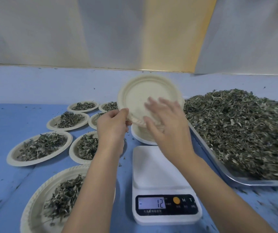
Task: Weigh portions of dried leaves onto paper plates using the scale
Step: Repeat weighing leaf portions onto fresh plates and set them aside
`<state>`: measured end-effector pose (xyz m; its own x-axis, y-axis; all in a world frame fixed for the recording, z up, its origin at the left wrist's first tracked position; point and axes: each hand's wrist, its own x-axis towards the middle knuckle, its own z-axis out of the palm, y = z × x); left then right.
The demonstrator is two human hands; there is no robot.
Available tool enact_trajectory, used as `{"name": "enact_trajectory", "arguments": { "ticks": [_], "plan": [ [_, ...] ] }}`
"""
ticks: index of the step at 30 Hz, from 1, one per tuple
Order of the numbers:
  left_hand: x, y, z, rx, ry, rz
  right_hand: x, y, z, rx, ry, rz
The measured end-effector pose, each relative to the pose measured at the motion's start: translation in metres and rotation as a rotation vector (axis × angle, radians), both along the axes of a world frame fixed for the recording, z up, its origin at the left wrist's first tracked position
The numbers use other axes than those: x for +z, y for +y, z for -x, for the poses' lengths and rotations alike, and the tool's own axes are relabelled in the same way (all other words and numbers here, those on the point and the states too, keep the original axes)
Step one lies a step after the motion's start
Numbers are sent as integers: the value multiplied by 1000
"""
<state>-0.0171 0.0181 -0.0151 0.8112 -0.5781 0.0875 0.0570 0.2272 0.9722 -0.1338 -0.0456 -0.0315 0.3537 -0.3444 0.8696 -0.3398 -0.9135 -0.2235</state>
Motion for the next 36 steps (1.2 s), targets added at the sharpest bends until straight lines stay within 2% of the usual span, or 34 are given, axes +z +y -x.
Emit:
{"name": "enact_trajectory", "arguments": {
  "ticks": [3,5,7,12,15,22,27,36],
  "plan": [
    [3,7,-1,-24,-118,-66,9,-6,17,-60,-257,-300],
    [5,12,-1,-60,-165,-92,17,-14,30,-13,-414,-560],
    [7,16,-2,-113,-223,-147,20,-21,41,49,-490,-735],
    [11,27,-1,-176,-426,-324,11,-16,55,54,-608,-828],
    [12,33,1,-240,-438,-444,5,-16,62,51,-696,-873],
    [7,28,-6,-201,-363,-591,-13,-22,68,-55,-585,-893],
    [-9,19,-12,-294,-351,-733,-30,-26,67,-119,-462,-961],
    [-11,20,-17,-330,-310,-793,-44,-30,65,-197,-305,-963]
  ]
}}
